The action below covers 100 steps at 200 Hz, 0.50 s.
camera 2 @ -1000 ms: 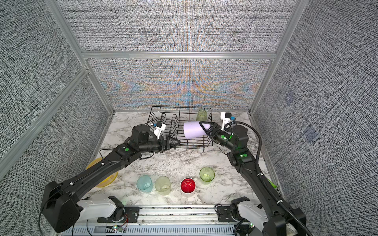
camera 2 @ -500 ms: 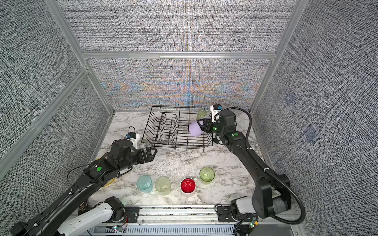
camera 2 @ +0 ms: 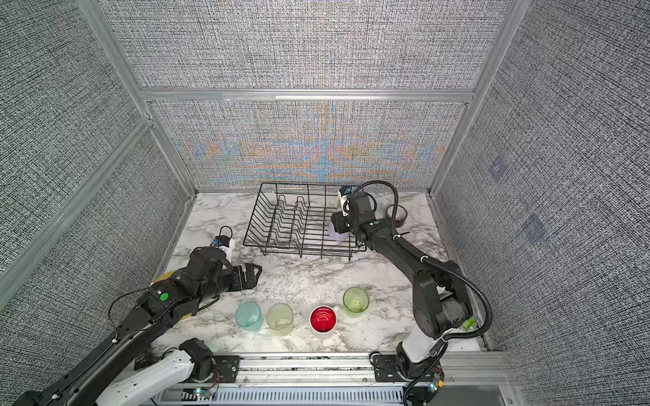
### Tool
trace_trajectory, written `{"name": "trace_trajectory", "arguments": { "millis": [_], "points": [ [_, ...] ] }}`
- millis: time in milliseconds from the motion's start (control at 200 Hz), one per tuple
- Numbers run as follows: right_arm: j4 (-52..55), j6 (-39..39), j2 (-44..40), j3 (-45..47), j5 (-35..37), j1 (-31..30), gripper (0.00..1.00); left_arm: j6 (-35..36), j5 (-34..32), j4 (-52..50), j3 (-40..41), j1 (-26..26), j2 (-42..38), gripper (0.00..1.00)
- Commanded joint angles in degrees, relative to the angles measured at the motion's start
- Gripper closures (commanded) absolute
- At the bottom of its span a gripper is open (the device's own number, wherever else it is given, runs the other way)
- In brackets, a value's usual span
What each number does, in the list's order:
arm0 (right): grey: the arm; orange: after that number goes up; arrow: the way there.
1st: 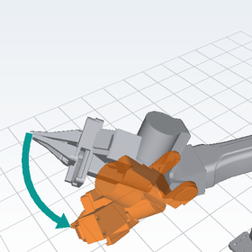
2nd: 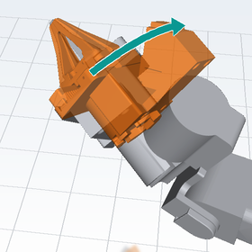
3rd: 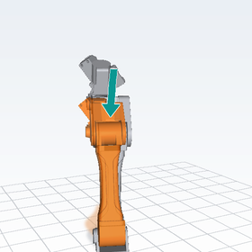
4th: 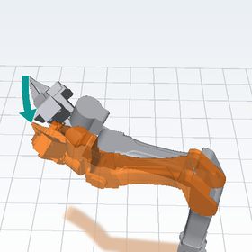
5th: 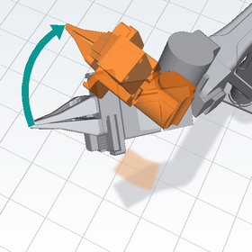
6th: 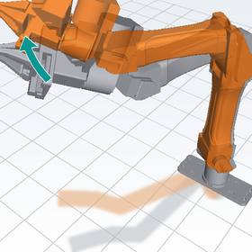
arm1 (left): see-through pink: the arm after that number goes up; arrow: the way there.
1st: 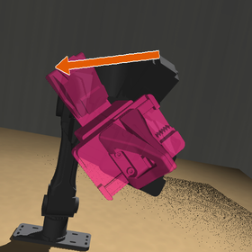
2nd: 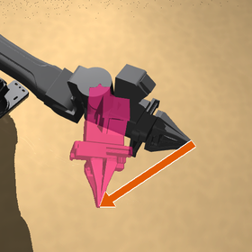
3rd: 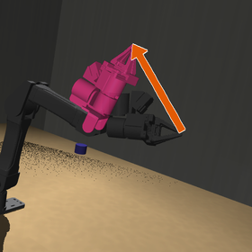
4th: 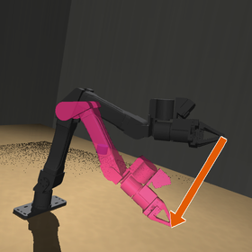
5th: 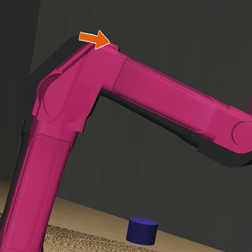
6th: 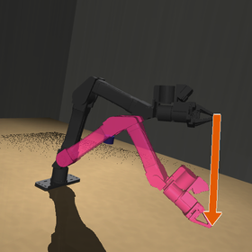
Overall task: Load cups into a dish rack
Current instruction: Place the cup upside down at the dish rack.
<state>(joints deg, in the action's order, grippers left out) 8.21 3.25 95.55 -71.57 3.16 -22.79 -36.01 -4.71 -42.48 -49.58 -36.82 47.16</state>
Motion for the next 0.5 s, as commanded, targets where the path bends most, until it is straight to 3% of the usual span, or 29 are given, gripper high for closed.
{"name": "trace_trajectory", "arguments": {
  "millis": [0,150,495],
  "points": [
    [-2.56,-0.71,1.71,-0.27,8.78,-0.09,0.46,0.97,2.65,1.4,0.64,0.08,0.41,0.0],
    [-3.81,-0.02,4.58,-0.58,11.43,-0.12,0.46,0.99,11.7,8.18,2.61,0.07,0.13,0.0],
    [-3.9,1.59,7.71,-1.95,10.68,-0.07,0.44,1.65,12.78,6.52,2.16,0.11,0.98,0.0]
  ]
}}
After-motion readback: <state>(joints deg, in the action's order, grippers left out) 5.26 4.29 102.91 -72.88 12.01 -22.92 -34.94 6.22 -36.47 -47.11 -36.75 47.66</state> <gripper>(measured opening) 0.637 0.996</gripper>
